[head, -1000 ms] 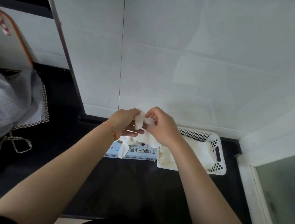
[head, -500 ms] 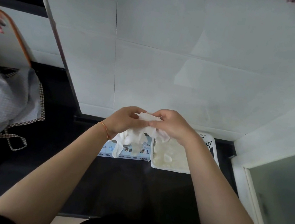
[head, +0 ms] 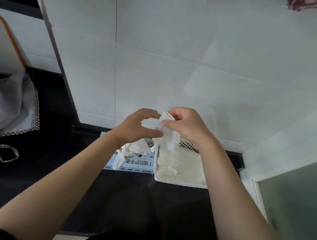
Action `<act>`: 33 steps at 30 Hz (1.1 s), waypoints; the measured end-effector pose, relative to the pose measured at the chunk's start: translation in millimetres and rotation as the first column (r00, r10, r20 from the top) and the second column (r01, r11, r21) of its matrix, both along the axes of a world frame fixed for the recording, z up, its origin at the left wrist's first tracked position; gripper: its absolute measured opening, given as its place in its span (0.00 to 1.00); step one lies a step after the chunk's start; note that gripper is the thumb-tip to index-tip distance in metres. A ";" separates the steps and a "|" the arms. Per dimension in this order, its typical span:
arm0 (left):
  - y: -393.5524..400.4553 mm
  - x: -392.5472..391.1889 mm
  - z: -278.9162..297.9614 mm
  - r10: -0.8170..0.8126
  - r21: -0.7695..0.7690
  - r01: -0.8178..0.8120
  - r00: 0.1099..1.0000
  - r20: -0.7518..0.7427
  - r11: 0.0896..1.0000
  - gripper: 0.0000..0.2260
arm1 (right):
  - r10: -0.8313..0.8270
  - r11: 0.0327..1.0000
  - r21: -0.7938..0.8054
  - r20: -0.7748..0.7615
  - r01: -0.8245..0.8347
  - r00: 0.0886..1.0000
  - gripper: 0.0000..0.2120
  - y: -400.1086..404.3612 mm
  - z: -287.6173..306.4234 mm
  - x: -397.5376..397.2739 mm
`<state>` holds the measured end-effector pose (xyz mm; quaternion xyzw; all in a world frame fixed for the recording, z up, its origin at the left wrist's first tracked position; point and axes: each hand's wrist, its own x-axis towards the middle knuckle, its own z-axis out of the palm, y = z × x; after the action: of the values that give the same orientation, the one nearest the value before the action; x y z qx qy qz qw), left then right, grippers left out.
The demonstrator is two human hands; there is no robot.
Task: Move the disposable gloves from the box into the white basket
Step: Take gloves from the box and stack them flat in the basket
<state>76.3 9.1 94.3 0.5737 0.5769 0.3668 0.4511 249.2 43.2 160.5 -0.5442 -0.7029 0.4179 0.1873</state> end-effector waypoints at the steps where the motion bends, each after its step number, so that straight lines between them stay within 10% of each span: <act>1: 3.0 3.3 3.2 -0.003 -0.009 0.003 1.000 0.012 1.000 0.19 | 0.005 1.000 0.014 -0.013 -0.005 1.000 0.05 0.2 3.0 0.7; 9: 8.9 10.9 8.2 0.015 0.004 -0.014 0.999 -0.045 1.000 0.04 | -0.073 0.990 0.124 0.011 0.072 0.997 0.06 8.6 9.0 13.1; 16: 7.8 3.7 -12.7 -0.142 -0.243 0.086 0.964 -0.225 0.966 0.18 | -0.185 0.972 0.162 0.070 0.172 0.980 0.10 17.0 3.8 17.5; 26: 13.9 -8.8 -17.8 0.091 -0.280 0.037 0.899 0.429 0.959 0.09 | -0.377 0.893 -0.320 -0.153 0.315 0.914 0.10 19.0 -19.5 39.9; 33: 42.0 29.5 -51.6 -0.021 -0.432 -0.028 0.994 -0.109 0.902 0.08 | -0.454 0.780 -0.530 -0.112 0.333 0.884 0.07 15.9 -94.3 78.6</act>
<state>105.8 51.1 42.7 0.4778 0.6690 0.1981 0.5338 327.7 59.1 66.2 -0.6563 -0.4141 0.5962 0.2058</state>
